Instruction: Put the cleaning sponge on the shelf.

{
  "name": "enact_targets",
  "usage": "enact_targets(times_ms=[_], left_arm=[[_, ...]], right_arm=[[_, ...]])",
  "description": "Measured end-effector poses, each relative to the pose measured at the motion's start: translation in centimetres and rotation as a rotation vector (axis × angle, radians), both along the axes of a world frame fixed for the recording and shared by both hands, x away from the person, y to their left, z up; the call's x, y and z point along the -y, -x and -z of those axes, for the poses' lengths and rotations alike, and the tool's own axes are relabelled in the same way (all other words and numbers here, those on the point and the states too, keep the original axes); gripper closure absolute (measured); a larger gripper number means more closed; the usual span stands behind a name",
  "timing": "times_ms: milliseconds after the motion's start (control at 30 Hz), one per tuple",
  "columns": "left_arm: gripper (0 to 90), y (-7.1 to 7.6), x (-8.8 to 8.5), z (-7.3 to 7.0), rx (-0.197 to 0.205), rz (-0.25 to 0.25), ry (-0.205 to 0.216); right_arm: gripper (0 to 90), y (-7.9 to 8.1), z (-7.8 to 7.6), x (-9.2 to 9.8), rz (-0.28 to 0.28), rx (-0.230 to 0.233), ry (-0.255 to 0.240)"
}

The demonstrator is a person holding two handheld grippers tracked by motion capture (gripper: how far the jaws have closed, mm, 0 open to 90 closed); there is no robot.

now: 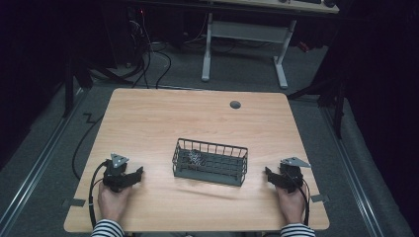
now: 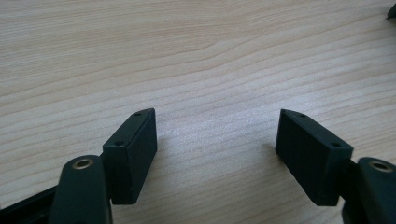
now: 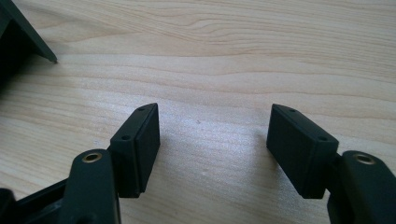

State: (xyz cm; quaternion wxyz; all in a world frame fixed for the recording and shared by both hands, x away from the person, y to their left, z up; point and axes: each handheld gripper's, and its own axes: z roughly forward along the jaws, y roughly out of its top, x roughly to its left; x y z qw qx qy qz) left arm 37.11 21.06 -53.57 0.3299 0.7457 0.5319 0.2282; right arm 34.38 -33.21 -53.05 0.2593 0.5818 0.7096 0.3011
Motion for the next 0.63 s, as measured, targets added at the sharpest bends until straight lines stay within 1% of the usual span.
enact_targets(times_ms=[100, 200, 267, 433, 533, 633], left_arm=[[27.9, -0.05, -0.15, 0.12, 0.008, 0.002, 0.005], [27.7, -0.02, -0.19, 0.12, 0.006, 0.004, 0.008], [27.0, 0.09, -0.19, 0.12, 0.004, -0.004, 0.006], [26.7, 0.16, -0.34, 0.12, 0.004, -0.006, 0.02], [26.5, 0.16, -0.25, 0.14, 0.006, -0.003, 0.008], [26.5, 0.13, -0.25, 0.13, 0.005, -0.003, 0.008]], right_arm=[[34.7, 0.01, 0.0, -0.04, 0.001, 0.0, 0.002], [34.7, 0.01, 0.0, -0.03, 0.001, 0.0, 0.002], [34.7, 0.01, 0.01, -0.03, 0.001, 0.0, 0.002], [34.8, 0.01, 0.0, -0.04, 0.003, -0.002, 0.0], [34.9, -0.04, 0.0, -0.02, 0.001, 0.0, 0.001], [34.9, -0.05, 0.01, 0.0, 0.001, 0.0, 0.0]])
